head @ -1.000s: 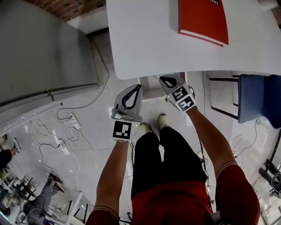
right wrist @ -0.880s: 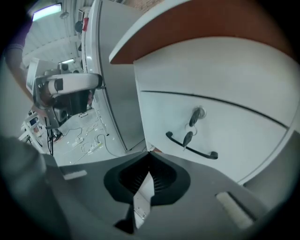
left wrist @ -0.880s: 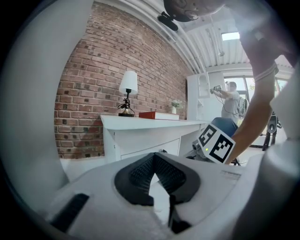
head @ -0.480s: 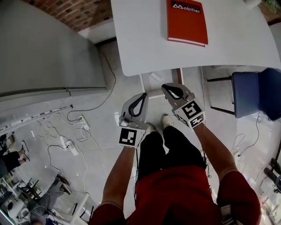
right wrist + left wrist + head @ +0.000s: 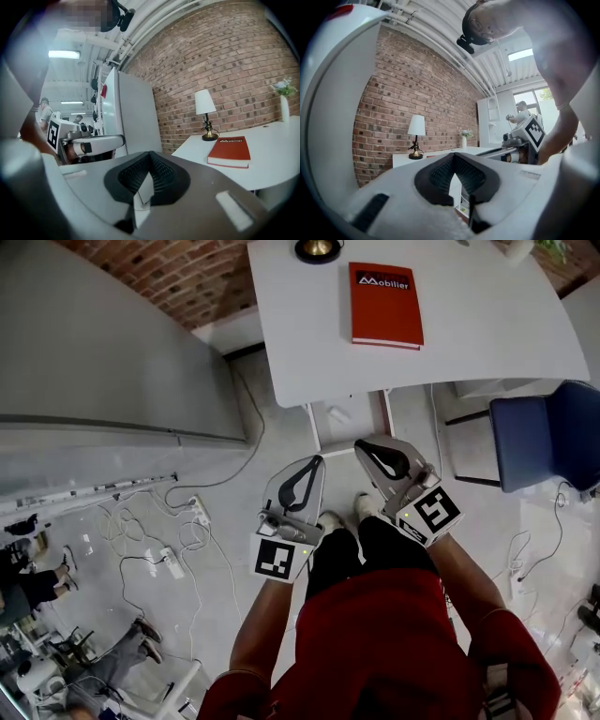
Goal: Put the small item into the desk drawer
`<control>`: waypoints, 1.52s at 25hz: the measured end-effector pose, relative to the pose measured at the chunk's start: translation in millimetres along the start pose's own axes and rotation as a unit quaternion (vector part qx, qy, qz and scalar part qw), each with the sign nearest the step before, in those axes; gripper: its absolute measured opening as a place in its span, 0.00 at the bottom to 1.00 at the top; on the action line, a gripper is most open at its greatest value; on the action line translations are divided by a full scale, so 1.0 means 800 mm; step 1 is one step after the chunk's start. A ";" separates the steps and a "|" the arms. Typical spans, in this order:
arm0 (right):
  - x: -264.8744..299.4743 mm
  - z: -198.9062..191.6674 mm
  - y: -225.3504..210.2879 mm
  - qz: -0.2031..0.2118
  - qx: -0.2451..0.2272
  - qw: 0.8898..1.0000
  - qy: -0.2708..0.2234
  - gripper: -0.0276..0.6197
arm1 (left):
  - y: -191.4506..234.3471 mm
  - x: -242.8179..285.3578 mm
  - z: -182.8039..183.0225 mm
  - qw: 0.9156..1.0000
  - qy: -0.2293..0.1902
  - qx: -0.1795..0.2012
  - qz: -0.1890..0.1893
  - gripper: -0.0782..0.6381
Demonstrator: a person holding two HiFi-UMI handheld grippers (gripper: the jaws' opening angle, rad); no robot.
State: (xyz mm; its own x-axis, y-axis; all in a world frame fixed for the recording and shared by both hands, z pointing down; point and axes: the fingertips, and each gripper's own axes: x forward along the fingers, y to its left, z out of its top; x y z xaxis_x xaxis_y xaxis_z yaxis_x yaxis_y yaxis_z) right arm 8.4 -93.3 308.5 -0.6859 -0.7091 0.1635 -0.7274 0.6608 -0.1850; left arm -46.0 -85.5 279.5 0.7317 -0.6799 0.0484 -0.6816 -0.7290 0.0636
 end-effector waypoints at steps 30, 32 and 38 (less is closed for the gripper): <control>-0.114 0.082 0.083 0.001 -0.044 0.997 -0.067 0.06 | -0.070 -0.080 0.117 0.997 -0.061 0.057 -0.003 0.12; -0.112 0.081 0.086 0.002 -0.045 0.997 -0.066 0.06 | -0.069 -0.082 0.118 0.996 -0.063 0.058 -0.003 0.12; -0.108 0.080 0.087 -0.003 -0.047 0.997 -0.064 0.06 | -0.066 -0.086 0.118 0.997 -0.066 0.051 -0.006 0.12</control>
State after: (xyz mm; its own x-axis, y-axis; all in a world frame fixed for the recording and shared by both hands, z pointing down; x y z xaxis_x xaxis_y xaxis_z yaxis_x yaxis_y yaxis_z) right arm 18.4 -2.2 219.2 -0.6769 -0.7351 0.0391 -0.7350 0.6720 -0.0912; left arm -61.6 -7.8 179.1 0.7374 -0.6703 -0.0829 -0.6745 -0.7372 -0.0386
